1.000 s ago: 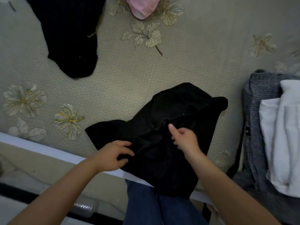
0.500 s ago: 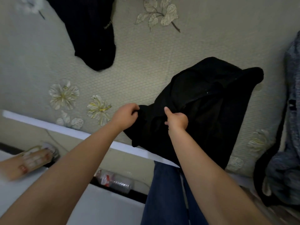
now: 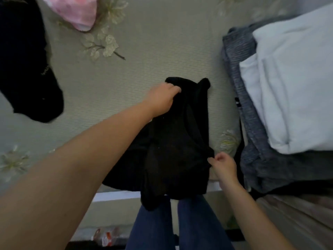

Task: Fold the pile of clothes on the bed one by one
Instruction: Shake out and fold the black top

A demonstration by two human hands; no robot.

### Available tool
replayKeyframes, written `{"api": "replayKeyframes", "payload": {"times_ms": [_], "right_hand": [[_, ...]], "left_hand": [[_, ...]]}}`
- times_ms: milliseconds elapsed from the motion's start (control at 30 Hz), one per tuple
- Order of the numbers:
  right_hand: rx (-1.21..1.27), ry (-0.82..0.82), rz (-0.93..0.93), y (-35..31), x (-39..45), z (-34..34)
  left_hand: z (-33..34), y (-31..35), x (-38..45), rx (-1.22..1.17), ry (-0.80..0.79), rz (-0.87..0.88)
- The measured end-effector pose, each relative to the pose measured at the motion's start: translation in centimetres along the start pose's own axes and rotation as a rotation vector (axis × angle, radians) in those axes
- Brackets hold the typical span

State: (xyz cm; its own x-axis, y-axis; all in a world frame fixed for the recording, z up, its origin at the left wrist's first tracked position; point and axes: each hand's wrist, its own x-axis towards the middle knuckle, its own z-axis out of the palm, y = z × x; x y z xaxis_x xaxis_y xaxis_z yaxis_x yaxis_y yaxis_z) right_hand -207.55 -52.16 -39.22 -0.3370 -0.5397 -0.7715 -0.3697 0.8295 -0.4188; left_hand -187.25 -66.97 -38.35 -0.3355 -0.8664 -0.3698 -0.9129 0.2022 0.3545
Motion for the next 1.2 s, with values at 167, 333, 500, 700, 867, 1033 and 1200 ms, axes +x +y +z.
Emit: {"api": "replayKeyframes", "payload": {"times_ms": [167, 333, 500, 700, 867, 1033, 1200], "right_hand": [[-0.075, -0.017, 0.017, 1.8, 1.9, -3.5], [0.050, -0.034, -0.029, 3.3, 2.1, -2.8], [0.120, 0.081, -0.108, 4.4, 1.9, -3.7], [0.106, 0.260, -0.308, 1.4, -0.1, -8.2], [0.051, 0.484, -0.606, -7.6, -3.0, -13.3], [-0.004, 0.599, -0.897, -18.0, -8.6, -18.4], [-0.047, 0.716, -1.209, -28.0, -17.7, -22.2]], "left_hand": [[1.0, 8.2, 7.5, 0.358, -0.061, 0.285], [3.4, 9.0, 9.1, 0.982, -0.638, 0.373], [1.8, 7.0, 8.3, 1.070, -0.796, 0.354], [-6.1, 6.6, 7.0, 0.406, -0.415, 0.126], [-16.2, 7.8, 2.3, 0.273, -0.598, 0.044], [-26.9, 7.4, -4.7, -0.305, 0.083, 0.008], [-36.6, 7.0, -12.7, -0.665, 0.600, 0.053]]}}
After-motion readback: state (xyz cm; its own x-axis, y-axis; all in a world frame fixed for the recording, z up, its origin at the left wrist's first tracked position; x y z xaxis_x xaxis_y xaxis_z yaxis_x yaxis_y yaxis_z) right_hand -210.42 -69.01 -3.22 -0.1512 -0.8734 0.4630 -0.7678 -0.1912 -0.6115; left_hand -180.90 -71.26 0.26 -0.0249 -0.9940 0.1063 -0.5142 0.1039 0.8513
